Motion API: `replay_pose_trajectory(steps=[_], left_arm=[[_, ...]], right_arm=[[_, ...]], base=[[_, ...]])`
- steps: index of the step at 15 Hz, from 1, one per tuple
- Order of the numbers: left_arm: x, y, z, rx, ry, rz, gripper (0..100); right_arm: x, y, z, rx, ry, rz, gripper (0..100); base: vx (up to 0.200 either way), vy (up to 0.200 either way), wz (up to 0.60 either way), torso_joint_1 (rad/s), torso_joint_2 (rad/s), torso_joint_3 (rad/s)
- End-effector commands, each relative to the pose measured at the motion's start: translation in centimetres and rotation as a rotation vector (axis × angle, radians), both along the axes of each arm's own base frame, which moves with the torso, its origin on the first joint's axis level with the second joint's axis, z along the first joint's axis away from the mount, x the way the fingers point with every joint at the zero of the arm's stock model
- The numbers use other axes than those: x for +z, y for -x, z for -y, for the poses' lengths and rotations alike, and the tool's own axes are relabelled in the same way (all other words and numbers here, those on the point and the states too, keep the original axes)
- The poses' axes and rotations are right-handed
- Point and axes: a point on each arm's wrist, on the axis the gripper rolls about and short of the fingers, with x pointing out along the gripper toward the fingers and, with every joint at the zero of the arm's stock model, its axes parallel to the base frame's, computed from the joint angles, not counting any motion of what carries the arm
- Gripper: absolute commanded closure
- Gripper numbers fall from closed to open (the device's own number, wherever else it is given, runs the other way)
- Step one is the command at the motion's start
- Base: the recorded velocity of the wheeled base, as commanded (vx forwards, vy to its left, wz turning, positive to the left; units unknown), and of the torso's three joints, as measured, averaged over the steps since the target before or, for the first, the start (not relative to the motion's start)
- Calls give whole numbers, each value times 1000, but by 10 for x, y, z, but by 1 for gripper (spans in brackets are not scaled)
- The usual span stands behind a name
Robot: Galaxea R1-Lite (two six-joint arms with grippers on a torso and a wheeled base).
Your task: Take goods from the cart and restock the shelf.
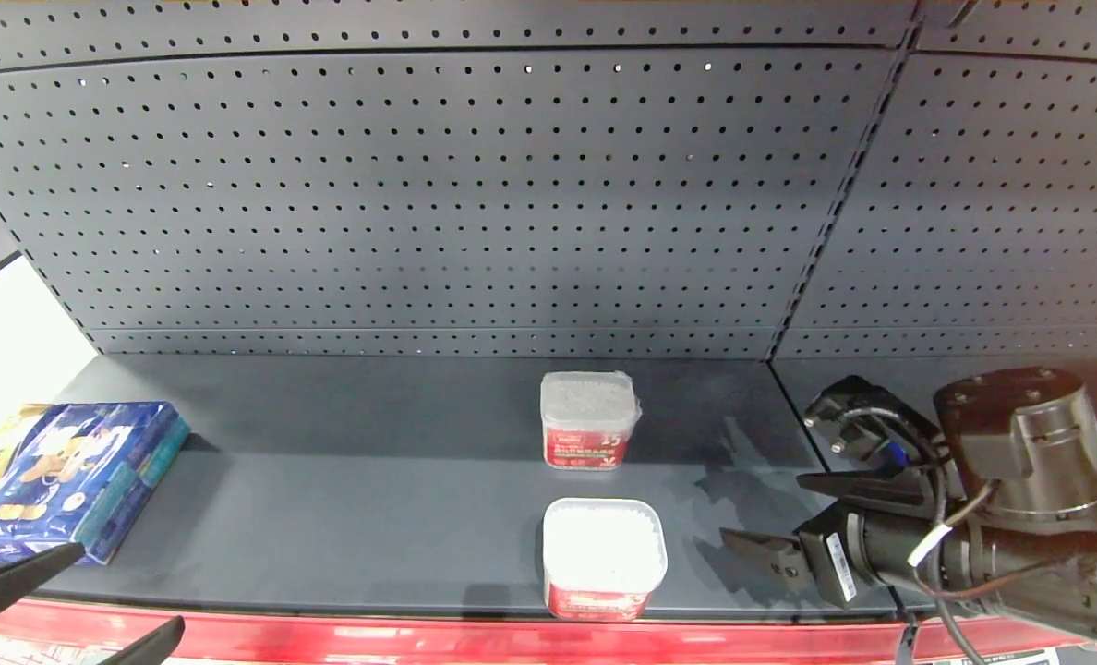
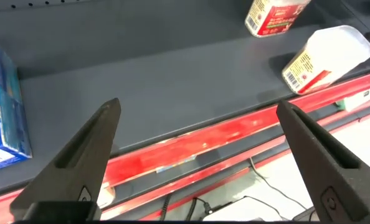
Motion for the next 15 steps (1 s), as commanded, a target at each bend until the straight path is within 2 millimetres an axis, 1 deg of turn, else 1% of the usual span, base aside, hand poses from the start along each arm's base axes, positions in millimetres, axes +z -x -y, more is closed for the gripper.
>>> replay_pose_trajectory(steps=[1,6,9,15], left_arm=[[0,-1,0,0,0,-1,0],[1,1,0,0,3,9,0],[1,2,-1,12,3,17,0],[2,2,-1,15,3,22,0]], right_arm=[[-6,-2,-14,40,18,-21,0],[-8,-6,-29,77,27,-24,0],[-11,-5,-34,96,35,-33,0],[-11,-8,-43,111,34,-30,0]], base=[[0,0,0,0,0,0],[0,0,0,0,0,0],[0,0,0,0,0,0],[0,0,0,0,0,0]])
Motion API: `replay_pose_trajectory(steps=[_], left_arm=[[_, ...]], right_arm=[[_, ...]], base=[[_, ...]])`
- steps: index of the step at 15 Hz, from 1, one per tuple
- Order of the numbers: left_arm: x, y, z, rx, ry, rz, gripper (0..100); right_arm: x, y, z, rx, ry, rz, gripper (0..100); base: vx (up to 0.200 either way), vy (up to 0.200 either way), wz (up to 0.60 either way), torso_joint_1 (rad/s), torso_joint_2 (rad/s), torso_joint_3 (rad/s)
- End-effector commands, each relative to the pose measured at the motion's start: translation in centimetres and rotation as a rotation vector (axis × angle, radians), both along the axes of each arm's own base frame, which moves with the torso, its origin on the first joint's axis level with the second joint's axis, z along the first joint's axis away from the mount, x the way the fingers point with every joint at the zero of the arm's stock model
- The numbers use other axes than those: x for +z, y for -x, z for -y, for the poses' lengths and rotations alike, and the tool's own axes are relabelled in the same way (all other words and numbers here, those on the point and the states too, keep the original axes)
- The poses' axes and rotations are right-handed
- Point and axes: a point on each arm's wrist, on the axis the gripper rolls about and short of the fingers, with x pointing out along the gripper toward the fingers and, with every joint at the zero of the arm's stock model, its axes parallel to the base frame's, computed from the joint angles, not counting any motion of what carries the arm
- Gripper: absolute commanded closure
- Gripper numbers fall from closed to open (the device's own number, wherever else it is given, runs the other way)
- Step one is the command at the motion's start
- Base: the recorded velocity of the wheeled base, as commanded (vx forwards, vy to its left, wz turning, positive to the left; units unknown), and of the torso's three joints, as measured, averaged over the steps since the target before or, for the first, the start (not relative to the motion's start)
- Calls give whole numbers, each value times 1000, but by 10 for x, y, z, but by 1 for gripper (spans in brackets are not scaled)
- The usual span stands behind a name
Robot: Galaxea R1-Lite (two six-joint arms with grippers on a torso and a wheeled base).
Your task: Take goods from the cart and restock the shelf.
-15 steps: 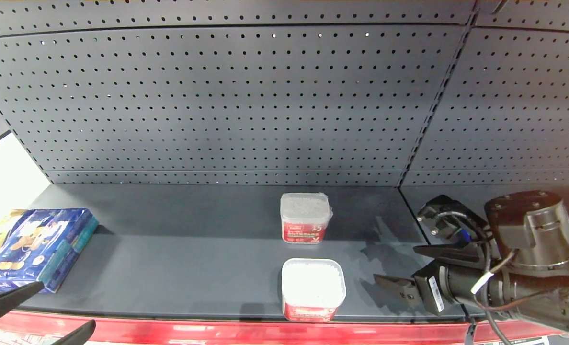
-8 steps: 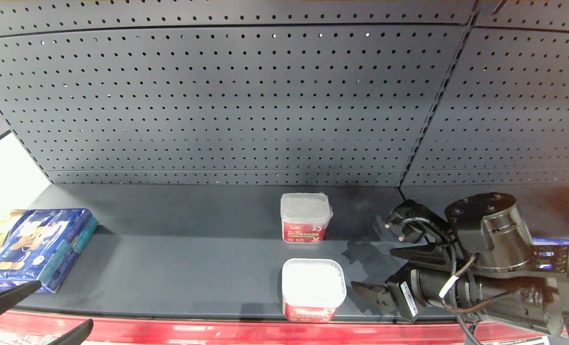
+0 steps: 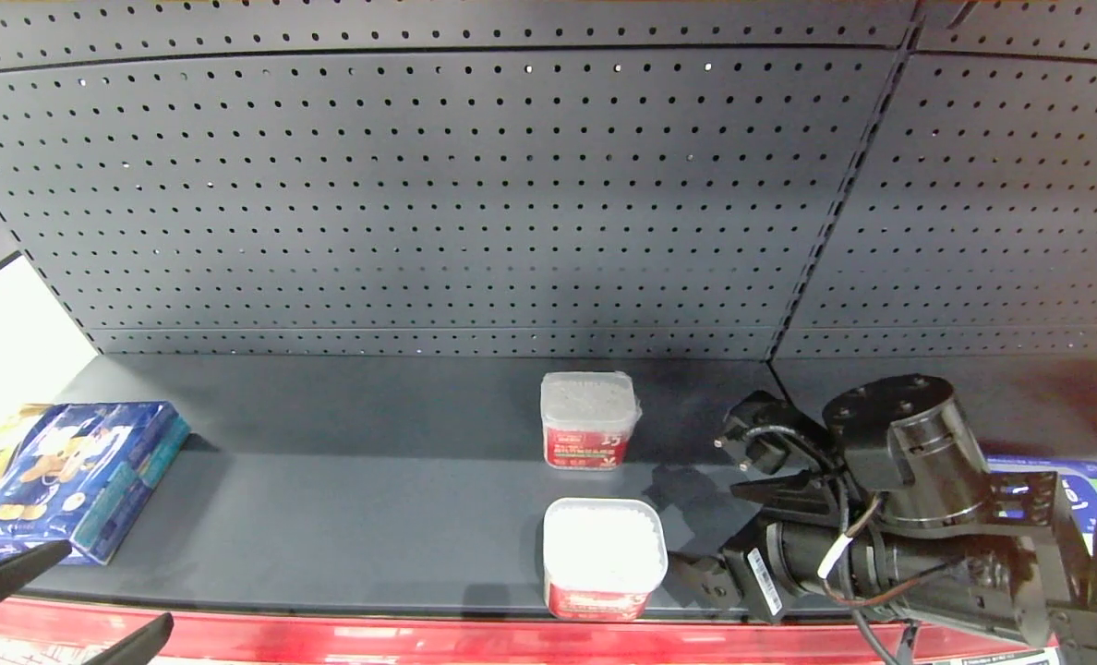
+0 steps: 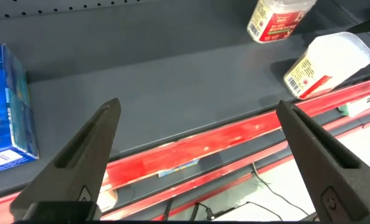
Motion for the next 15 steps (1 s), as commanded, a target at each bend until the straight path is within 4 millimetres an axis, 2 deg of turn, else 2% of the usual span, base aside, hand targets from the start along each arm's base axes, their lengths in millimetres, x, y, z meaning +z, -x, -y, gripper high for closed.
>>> replay_pose_trajectory(steps=[1,15], left_arm=[[0,-1,0,0,-1,-4,0],[-2,3,-1,0,4,7,0]], right_arm=[[-1,-1,-3,4,3,0,0],[-1,-4,-8,10,5,1,0]], base=[[0,0,0,0,0,0],[0,0,0,0,0,0]])
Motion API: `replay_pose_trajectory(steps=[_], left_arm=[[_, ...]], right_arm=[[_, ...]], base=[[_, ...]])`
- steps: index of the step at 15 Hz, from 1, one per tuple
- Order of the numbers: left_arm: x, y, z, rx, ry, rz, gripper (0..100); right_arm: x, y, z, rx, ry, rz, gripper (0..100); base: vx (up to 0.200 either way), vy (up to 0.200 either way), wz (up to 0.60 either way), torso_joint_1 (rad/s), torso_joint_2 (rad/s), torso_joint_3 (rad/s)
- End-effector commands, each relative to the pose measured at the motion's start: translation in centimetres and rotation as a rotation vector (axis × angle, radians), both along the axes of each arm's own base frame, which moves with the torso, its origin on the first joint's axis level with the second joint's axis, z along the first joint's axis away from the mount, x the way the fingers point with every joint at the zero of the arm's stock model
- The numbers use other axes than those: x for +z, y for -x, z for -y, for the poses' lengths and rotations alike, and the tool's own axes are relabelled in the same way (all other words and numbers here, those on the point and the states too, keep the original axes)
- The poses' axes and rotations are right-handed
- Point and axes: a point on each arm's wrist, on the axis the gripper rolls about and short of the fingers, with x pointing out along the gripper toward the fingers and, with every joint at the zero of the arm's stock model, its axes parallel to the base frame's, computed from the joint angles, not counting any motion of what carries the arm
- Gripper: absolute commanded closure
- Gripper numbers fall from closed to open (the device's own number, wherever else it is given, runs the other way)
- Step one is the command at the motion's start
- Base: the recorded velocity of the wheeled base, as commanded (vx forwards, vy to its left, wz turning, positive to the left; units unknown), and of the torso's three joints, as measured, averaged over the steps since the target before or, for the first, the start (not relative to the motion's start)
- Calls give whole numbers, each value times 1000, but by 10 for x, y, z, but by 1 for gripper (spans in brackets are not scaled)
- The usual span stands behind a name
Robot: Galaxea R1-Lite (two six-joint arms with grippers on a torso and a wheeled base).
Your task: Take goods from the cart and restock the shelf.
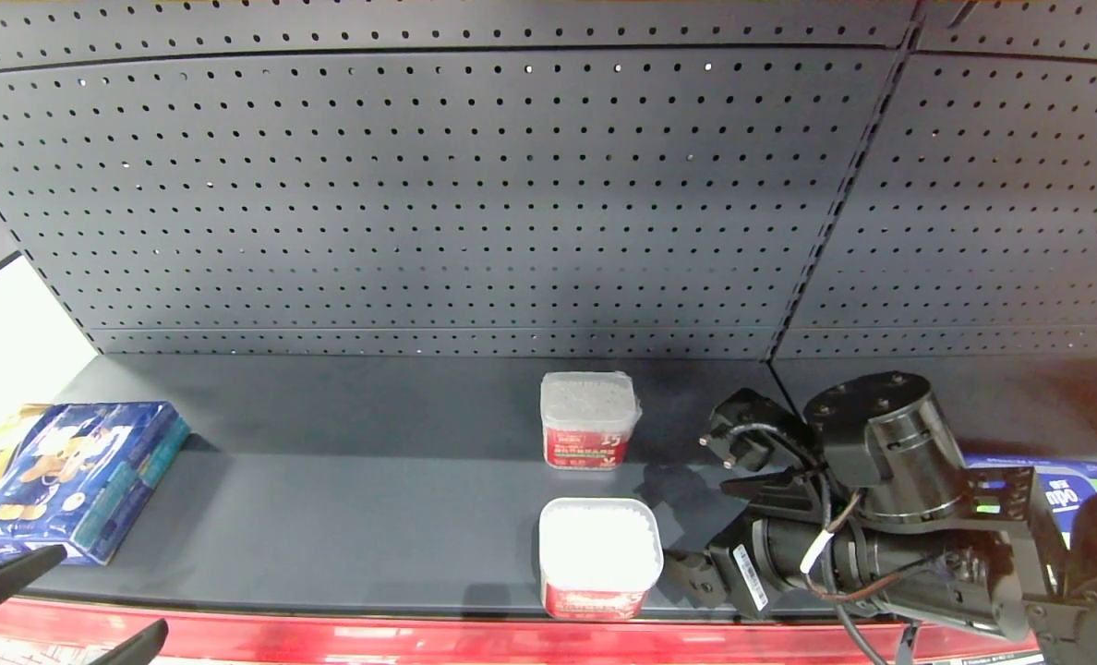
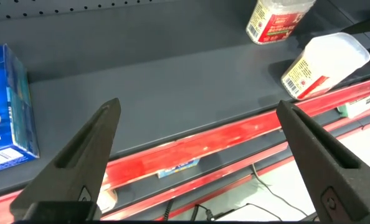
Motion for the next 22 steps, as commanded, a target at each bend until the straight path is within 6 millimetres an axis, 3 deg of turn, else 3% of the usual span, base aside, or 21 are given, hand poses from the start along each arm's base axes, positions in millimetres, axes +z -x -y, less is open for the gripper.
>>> replay_pose_trajectory(steps=[1,4,7,11,12,15,16,17,19,22], left_arm=[[-1,0,0,0,0,0,0],[-2,2,-1,2,0,2,0],[0,11,-3,0,15,54,0],[-11,41,-13,9,15,55,0],[-19,56,-18,24,11,38,0],[-50,86,-28,110,-17,20,0],[-55,91,-30,147,-29,9,0],[-63,97,-32,232,-56,-20,0],[-69,98,-29,317,-67,-38,0],[-72,97,-24,368,-47,-53,0]], right_arm=[[1,0,0,0,-2,2,0],[5,7,7,-20,-2,24,0],[24,35,37,-66,-33,110,0],[35,99,101,-219,-46,331,0],[35,122,127,-332,-31,452,0],[37,171,174,-585,29,578,0],[36,183,181,-634,58,576,0],[31,210,190,-768,128,530,0],[19,232,189,-934,219,422,0],[-12,235,183,-1038,222,276,0]], base=[[0,0,0,0,0,0],[0,0,0,0,0,0],[0,0,0,0,0,0],[0,0,0,0,0,0],[0,0,0,0,0,0],[0,0,0,0,0,0],[0,0,0,0,0,0],[0,0,0,0,0,0],[0,0,0,0,0,0],[0,0,0,0,0,0]])
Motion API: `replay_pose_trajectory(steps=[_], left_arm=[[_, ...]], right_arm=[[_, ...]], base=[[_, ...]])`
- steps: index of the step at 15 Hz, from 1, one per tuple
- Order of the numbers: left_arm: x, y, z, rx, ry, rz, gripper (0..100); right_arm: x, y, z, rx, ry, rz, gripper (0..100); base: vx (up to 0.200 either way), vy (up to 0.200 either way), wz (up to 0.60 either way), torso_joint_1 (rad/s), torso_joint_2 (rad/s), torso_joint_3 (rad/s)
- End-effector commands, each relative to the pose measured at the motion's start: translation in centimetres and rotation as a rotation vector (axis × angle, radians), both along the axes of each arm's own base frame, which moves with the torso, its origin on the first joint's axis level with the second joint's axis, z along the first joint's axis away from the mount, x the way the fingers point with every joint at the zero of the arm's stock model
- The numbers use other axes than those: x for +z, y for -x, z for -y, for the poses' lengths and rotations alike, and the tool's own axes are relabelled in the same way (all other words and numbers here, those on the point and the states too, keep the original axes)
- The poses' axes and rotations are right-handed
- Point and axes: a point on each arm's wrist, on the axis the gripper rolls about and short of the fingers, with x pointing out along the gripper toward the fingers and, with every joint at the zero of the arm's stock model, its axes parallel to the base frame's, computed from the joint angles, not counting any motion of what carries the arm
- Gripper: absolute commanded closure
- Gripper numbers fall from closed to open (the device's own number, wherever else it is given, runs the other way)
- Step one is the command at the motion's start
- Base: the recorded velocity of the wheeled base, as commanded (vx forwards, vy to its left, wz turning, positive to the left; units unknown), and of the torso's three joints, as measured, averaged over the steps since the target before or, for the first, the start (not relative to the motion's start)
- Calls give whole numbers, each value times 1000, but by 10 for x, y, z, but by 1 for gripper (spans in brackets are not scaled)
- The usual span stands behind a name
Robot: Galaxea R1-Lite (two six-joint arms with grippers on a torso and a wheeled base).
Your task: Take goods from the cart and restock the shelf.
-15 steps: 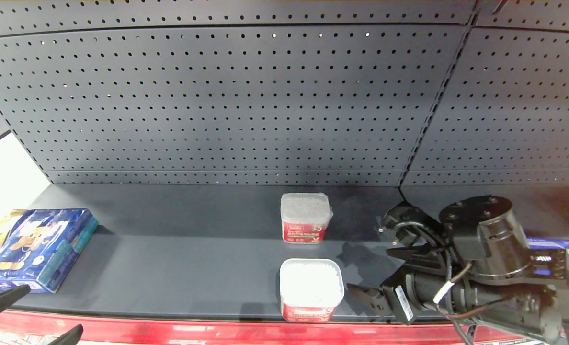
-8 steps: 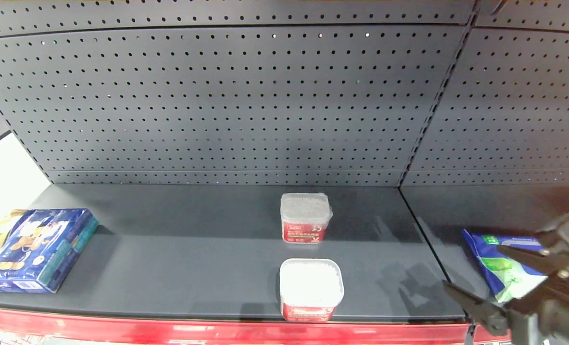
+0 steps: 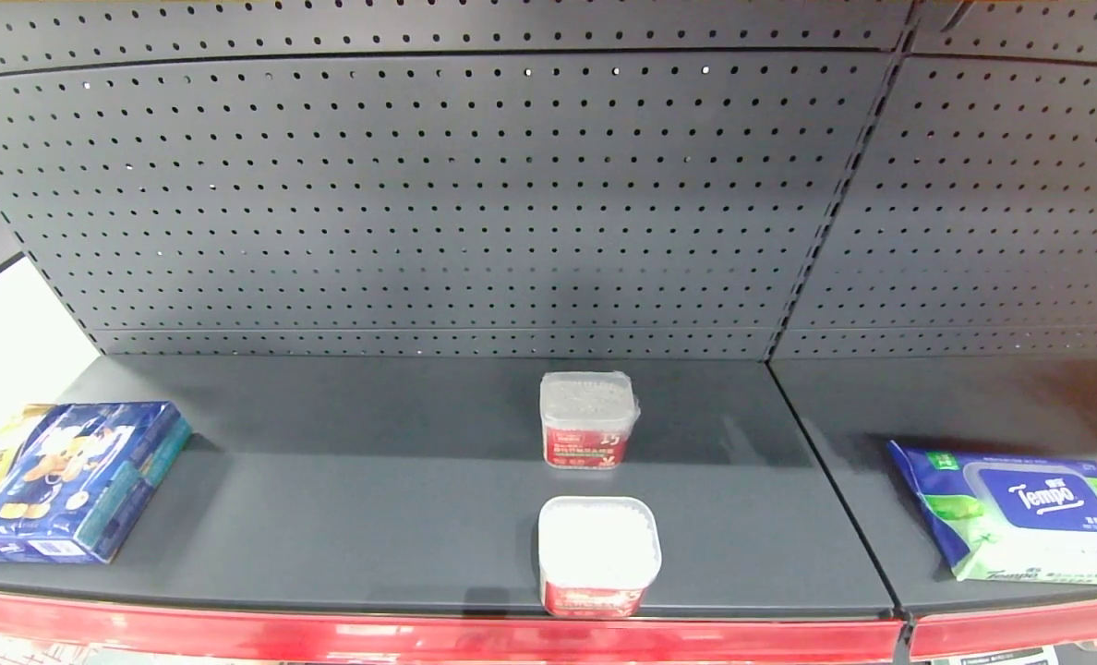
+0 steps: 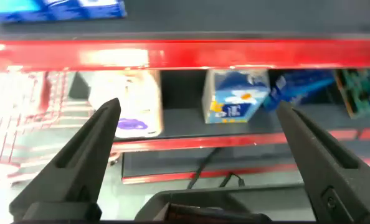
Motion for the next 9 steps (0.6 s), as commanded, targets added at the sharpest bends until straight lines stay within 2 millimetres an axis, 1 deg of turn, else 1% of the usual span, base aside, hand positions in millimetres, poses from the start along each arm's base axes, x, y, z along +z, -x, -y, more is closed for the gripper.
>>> replay_pose_trajectory(steps=[1,2,3,4,5,6,7,8,9], left_arm=[[-3,2,1,14,10,27,0],[0,-1,2,-47,22,128,0],[0,-12,4,-66,36,246,0],[-10,-23,7,-116,35,330,0],[-16,-30,8,-161,33,413,0],[-20,-30,8,-160,29,368,0],[-20,-30,8,-161,23,371,0],[-20,-30,9,-193,8,380,0],[-20,-29,10,-246,2,382,0]], right_arm=[[-17,16,-3,-82,-33,54,0],[-39,24,-6,83,-97,158,0],[-45,25,-10,308,-164,262,0],[-44,16,-10,330,-162,368,0],[-53,3,-10,338,-131,465,0],[-55,-2,-11,356,-121,544,0],[-53,-2,-11,373,-122,560,0],[-57,-2,-12,428,-142,512,0],[-57,-2,-14,479,-157,509,0]], base=[[0,0,0,0,0,0],[0,0,0,0,0,0],[0,0,0,0,0,0],[0,0,0,0,0,0],[0,0,0,0,0,0],[0,0,0,0,0,0],[0,0,0,0,0,0],[0,0,0,0,0,0],[0,0,0,0,0,0]])
